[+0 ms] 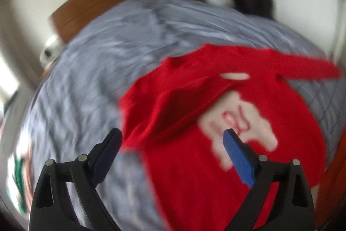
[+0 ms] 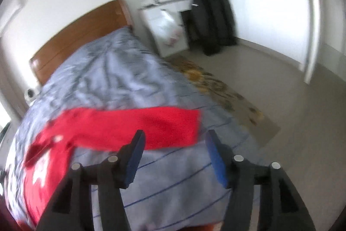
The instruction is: Fold small clothes
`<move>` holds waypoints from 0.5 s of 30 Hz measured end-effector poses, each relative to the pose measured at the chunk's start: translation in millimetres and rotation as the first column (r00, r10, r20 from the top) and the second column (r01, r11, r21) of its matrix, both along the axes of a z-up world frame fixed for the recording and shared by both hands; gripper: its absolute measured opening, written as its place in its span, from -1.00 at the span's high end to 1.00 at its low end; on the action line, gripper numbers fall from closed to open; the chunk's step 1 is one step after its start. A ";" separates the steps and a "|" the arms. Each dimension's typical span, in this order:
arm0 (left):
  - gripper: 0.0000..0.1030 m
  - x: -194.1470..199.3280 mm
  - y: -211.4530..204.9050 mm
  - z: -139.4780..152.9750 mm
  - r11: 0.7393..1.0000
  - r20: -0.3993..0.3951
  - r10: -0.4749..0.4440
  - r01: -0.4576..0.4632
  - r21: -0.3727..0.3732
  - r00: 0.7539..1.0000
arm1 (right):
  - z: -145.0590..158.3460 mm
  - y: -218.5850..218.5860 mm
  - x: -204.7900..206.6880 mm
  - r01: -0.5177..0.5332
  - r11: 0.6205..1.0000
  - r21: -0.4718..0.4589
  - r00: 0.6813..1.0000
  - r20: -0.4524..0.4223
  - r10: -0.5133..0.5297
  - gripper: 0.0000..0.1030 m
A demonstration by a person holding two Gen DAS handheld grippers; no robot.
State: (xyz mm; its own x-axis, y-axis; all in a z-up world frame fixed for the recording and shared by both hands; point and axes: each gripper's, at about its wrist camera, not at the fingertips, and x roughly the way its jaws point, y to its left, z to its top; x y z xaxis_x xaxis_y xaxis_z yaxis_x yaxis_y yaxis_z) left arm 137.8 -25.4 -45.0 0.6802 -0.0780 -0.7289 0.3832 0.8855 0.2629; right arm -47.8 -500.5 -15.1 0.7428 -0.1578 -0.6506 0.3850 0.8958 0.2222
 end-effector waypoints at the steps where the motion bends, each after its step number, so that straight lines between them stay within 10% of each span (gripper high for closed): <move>1: -0.80 12.5 -18.2 -9.3 0.999 -0.015 -0.028 0.028 0.034 0.999 | -3.0 12.3 1.0 -0.030 0.999 0.019 0.999 0.011 0.030 -0.16; 10: -0.42 86.5 -91.2 -93.6 0.979 -0.116 0.030 -0.006 0.202 0.993 | -56.7 111.6 6.6 -0.306 0.942 0.138 0.950 -0.026 0.313 -0.16; 12: 0.04 97.4 -87.7 -97.7 0.987 -0.139 0.069 -0.047 0.155 0.988 | -59.1 117.7 7.5 -0.346 0.930 0.122 0.935 -0.038 0.353 -0.16; 13: 0.64 103.3 -81.8 -96.7 0.991 -0.168 0.092 -0.075 0.107 0.981 | -60.0 119.3 8.6 -0.356 0.927 0.118 0.931 -0.040 0.362 -0.16; 15: 0.91 107.7 -71.8 -88.4 0.989 -0.181 0.150 -0.145 0.041 0.972 | -60.4 120.3 7.8 -0.362 0.926 0.106 0.929 -0.046 0.368 -0.16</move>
